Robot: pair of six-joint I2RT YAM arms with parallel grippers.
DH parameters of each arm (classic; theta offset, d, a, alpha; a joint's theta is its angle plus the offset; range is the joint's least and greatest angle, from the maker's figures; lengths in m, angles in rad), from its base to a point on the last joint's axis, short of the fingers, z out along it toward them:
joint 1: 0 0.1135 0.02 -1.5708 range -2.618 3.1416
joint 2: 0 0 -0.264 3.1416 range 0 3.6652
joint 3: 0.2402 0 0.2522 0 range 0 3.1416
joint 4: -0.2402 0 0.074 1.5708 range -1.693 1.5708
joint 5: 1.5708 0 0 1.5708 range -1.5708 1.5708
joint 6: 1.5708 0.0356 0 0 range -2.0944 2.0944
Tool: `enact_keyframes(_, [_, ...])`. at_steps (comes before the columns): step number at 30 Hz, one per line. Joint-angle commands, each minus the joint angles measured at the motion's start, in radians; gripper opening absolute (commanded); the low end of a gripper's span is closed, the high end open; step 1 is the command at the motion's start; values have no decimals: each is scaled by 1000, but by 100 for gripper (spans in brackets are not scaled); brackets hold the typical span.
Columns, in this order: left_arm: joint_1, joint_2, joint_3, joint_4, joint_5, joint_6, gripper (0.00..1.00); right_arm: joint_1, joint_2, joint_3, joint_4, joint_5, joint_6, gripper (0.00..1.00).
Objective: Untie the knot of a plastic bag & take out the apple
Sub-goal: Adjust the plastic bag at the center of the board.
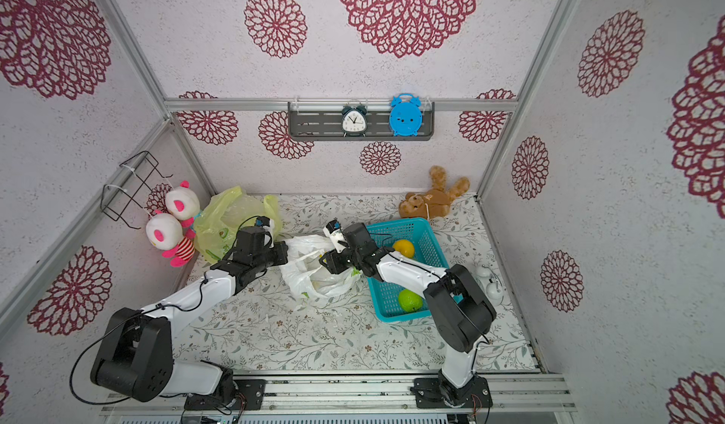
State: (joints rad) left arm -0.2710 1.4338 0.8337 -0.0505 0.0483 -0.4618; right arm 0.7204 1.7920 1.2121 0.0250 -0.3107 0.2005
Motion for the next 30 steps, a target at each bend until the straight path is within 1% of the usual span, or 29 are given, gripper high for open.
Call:
enact_keyframes(1, [21,32,33,-14,61,-2,0,1,52,75,-100,34,-39,51])
enact_keyframes(4, [28,52,59,-49,76,4,0,-1,70,83,-86,-48,-64,52])
enact_keyframes(7, [49,68,68,-46,105,-9,0,-6,84,80,-87,-78,-86,52])
enact_keyframes(9, [56,82,82,-58,134,-8,2,-12,53,35,-39,-86,-63,55])
enact_keyframes(10, [58,87,93,-77,137,-4,6,-12,31,11,-16,-87,-61,56])
enact_keyframes(11, [58,86,105,-104,136,1,7,-13,-1,-10,0,-78,-52,57])
enact_keyframes(12, [57,79,117,-126,132,12,13,-16,-36,-30,6,-70,-50,58])
enact_keyframes(13, [55,60,128,-144,134,25,20,-18,-68,-43,4,-56,-49,58])
enact_keyframes(14, [44,31,142,-170,120,43,32,-19,-111,-54,-4,-29,-53,63])
enact_keyframes(15, [29,-7,156,-194,86,65,47,-19,-158,-69,-10,1,-54,68])
enact_keyframes(17, [2,-78,173,-227,34,112,57,-25,-237,-90,-19,32,-62,74])
enact_keyframes(18, [-5,-112,182,-248,14,126,62,-28,-274,-102,-24,56,-66,81])
enact_keyframes(20, [-8,-165,186,-258,1,148,66,-37,-325,-113,-46,83,-77,90])
enact_keyframes(22, [-10,-205,189,-269,-10,161,70,-47,-358,-120,-63,107,-87,93])
enact_keyframes(24, [-13,-236,191,-268,-5,177,72,-51,-358,-111,-85,157,-111,96])
enact_keyframes(26, [-15,-251,197,-243,19,191,73,-55,-316,-70,-136,193,-155,96])
enact_keyframes(27, [-19,-249,200,-228,50,207,74,-55,-286,-44,-162,197,-175,97])
enact_keyframes(28, [-28,-242,204,-206,101,244,75,-55,-250,-9,-195,183,-198,98])
enact_keyframes(29, [-40,-227,207,-186,136,295,77,-54,-210,25,-221,134,-229,99])
enact_keyframes(30, [-50,-212,214,-178,146,328,77,-47,-179,46,-239,110,-259,99])
